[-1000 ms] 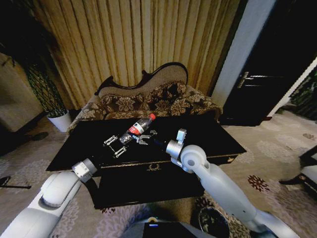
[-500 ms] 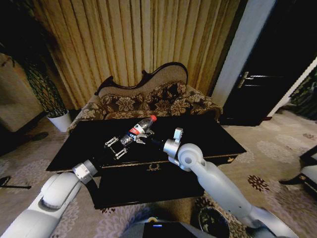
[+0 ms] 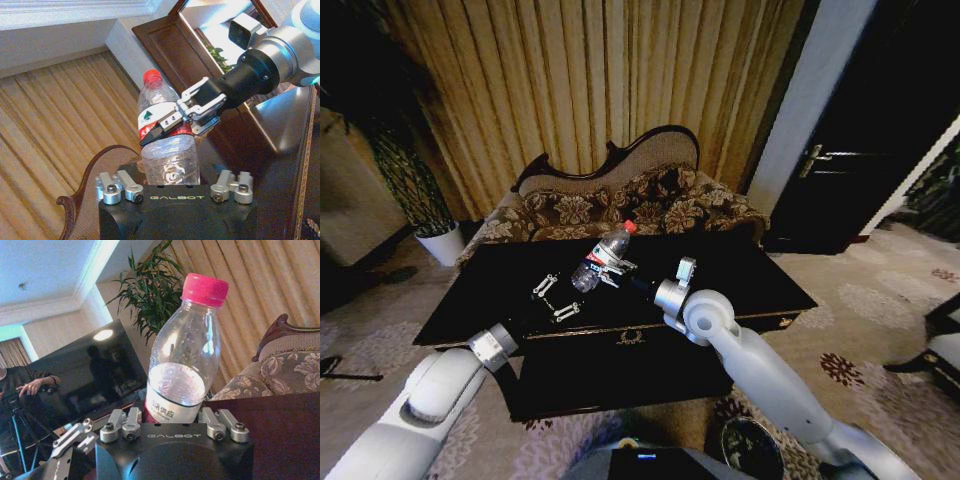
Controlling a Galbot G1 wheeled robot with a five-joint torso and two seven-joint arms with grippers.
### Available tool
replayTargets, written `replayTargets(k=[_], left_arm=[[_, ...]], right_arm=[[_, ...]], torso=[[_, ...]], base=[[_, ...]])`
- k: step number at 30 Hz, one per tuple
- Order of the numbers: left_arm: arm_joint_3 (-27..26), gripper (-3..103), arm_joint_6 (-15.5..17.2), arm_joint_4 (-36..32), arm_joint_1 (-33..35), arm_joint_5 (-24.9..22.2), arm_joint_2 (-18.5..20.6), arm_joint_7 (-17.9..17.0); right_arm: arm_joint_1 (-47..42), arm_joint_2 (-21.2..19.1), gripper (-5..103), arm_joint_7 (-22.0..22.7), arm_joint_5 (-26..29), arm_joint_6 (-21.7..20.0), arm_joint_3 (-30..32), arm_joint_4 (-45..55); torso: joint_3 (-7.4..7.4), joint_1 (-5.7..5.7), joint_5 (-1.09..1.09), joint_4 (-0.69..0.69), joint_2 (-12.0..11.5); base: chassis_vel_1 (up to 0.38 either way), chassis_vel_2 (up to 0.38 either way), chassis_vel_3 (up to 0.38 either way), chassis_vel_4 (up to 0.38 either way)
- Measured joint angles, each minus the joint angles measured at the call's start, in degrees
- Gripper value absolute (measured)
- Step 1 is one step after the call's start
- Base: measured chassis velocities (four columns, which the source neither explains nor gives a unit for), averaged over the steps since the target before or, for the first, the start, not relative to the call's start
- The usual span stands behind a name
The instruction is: Move to the front of the table and place the trash on the table into the trash bin.
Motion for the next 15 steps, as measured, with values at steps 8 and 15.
replayTargets(k=[8,15], left_arm=[[-0.53,99,0.08,-0.15,0.63,-0.2,-1.21,-0.29],[-4.67,100,0.43,-0.44,1.34,-4.07,-2.73,-3.74]], right_arm=[[-0.72,0.15,28,-0.02,-0.16,0.06,1.59,-0.14],[-2.64,1.1,28,-0.04,-3.98,0.6,8.24,-1.85]], torso=[[0.0,0.0,0.0,0.0,0.0],[0.0,0.0,0.0,-0.02,0.0]], base=[[0.0,0.0,0.0,0.0],[0.0,0.0,0.0,0.0]])
